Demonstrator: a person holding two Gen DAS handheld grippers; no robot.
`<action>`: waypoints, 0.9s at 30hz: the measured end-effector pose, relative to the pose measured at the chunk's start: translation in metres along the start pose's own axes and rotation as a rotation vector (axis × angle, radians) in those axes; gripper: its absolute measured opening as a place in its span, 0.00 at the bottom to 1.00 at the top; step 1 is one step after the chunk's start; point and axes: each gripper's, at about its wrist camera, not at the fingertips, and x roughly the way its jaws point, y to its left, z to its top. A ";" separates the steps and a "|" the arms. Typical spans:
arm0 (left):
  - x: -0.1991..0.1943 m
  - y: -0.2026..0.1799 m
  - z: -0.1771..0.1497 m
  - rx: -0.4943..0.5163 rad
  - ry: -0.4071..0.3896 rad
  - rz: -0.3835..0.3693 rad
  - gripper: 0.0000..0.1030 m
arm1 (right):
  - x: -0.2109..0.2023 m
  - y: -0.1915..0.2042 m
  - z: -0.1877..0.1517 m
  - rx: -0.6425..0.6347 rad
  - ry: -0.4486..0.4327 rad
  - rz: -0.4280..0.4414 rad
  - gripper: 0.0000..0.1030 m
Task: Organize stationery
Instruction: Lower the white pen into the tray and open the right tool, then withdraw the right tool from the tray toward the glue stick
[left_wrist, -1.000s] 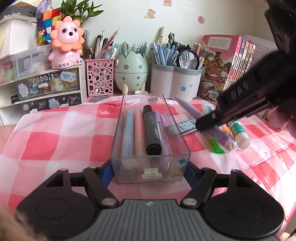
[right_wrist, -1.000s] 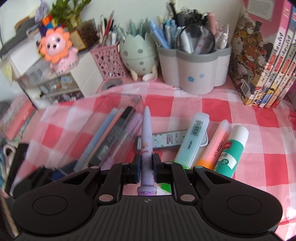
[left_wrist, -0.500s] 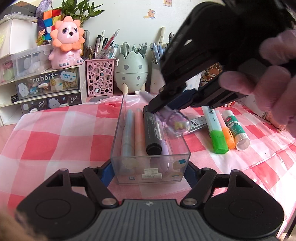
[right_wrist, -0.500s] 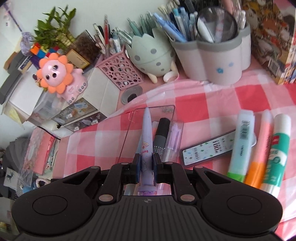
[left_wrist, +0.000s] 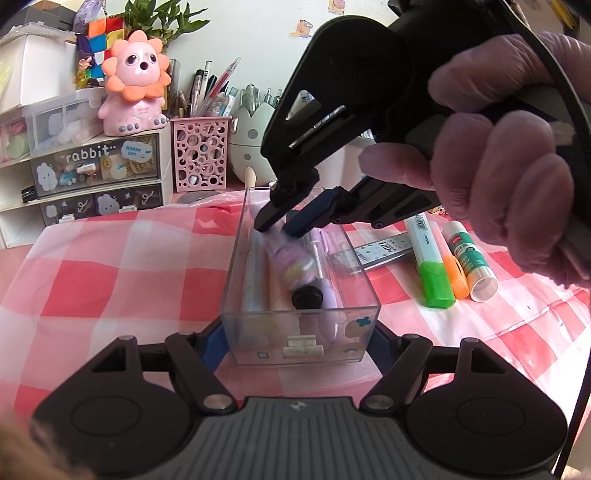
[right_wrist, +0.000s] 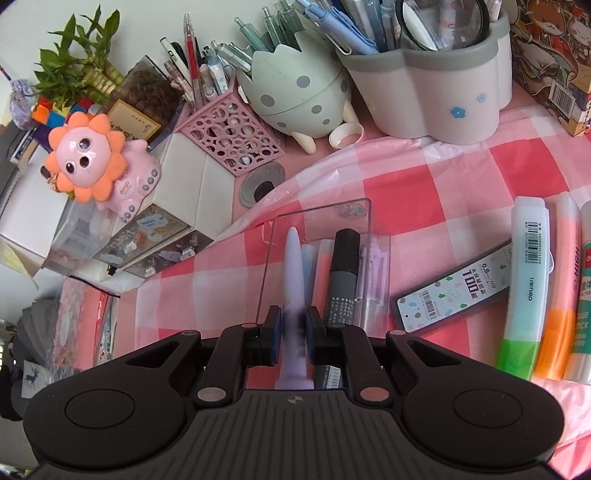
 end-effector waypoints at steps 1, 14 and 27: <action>0.000 0.000 0.000 0.000 0.000 0.000 0.48 | 0.000 0.001 0.000 0.000 0.000 0.006 0.17; 0.001 -0.001 0.000 0.003 0.001 0.004 0.48 | -0.013 0.003 -0.004 -0.065 -0.020 0.014 0.38; 0.000 -0.001 0.000 0.007 0.002 0.006 0.48 | -0.045 0.003 -0.010 -0.148 -0.085 0.009 0.65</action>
